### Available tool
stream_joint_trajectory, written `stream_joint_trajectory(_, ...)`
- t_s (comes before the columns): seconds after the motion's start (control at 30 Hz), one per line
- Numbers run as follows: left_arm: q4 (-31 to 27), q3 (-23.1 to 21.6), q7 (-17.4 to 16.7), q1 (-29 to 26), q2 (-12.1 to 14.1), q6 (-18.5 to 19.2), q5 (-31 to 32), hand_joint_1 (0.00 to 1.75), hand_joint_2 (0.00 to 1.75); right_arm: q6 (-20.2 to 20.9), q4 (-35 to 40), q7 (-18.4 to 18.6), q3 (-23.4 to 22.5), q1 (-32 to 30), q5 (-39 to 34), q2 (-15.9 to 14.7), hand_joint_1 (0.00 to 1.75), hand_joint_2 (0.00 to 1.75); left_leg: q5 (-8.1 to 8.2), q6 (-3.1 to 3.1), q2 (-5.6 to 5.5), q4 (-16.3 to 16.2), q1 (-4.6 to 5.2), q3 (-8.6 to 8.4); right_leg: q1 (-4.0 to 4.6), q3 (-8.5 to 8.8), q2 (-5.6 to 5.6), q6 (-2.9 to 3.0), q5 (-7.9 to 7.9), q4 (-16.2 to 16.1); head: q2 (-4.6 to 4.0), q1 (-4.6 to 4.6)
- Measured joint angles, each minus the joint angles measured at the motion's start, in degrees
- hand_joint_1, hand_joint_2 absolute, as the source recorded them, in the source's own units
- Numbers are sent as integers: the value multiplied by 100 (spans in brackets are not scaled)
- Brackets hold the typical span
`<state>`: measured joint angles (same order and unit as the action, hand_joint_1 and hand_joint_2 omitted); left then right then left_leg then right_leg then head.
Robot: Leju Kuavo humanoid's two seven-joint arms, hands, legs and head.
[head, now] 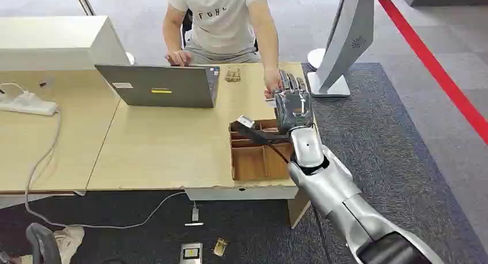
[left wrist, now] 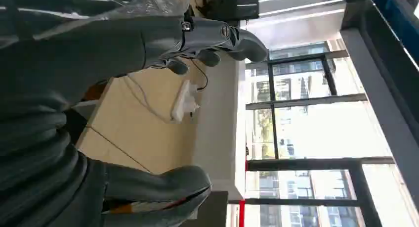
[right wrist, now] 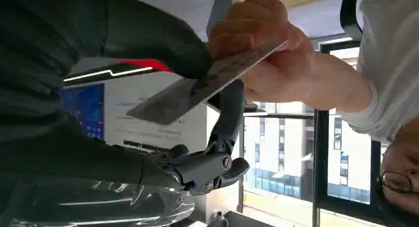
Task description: Pass the card to the sensor for recognition and then transmit it.
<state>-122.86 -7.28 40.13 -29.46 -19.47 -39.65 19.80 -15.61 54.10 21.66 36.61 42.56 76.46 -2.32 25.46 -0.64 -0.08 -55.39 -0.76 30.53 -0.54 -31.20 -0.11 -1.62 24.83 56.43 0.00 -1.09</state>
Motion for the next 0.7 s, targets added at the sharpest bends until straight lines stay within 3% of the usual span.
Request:
stream_joint_trajectory(0.43, 2, 90, 0, 0, -33, 0, -2, 0, 175, -50, -7, -26, -133, -58, -114, -42, 175, 175, 0, 0, 0, 0, 0, 0, 0, 1, 0, 0, 0, 0, 0, 0)
stream_joint_trajectory(0.7, 24, 136, -2, -14, -50, 0, -42, 0, 175, -490, -59, -232, -146, -98, -323, -52, 175, 175, 0, 0, 0, 0, 0, 0, 0, 0, 0, 0, 0, -1, 0, 0)
